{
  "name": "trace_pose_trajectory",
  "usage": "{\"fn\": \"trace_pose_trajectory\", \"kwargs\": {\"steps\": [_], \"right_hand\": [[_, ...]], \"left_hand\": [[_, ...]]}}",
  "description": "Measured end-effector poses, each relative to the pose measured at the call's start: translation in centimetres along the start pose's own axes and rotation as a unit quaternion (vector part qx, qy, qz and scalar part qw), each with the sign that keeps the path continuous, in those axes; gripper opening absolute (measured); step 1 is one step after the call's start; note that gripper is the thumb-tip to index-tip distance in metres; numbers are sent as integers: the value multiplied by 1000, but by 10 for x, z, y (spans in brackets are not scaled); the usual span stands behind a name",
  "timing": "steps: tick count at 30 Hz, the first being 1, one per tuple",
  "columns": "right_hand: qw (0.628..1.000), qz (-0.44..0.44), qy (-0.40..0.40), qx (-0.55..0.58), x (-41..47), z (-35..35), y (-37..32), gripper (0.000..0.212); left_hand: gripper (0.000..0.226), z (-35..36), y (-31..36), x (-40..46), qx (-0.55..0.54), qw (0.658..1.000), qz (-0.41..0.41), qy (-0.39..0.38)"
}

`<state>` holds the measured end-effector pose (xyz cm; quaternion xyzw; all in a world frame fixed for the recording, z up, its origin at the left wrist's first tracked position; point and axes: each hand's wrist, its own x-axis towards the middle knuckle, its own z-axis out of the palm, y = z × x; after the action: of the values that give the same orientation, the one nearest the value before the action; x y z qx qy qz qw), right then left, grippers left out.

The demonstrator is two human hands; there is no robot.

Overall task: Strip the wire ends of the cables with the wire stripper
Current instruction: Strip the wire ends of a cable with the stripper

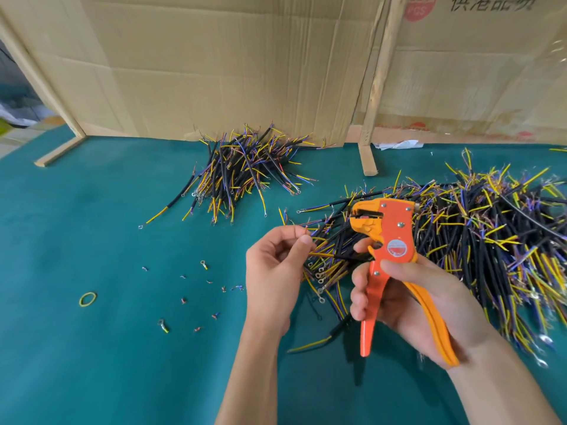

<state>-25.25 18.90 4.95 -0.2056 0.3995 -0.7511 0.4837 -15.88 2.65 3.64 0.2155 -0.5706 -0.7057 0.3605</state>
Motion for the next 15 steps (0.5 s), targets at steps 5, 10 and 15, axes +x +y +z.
{"fn": "trace_pose_trajectory", "kwargs": {"steps": [5,10,15], "right_hand": [[998,49,-45,3,5,7,11,46],[998,57,-1,2,10,17,21,54],[998,62,-9,5,6,18,17,53]], "left_hand": [[13,2,-3,0,1,999,6,47],[15,2,-2,0,14,999,13,46],[23,5,-3,-1,61,997,29,47]]}}
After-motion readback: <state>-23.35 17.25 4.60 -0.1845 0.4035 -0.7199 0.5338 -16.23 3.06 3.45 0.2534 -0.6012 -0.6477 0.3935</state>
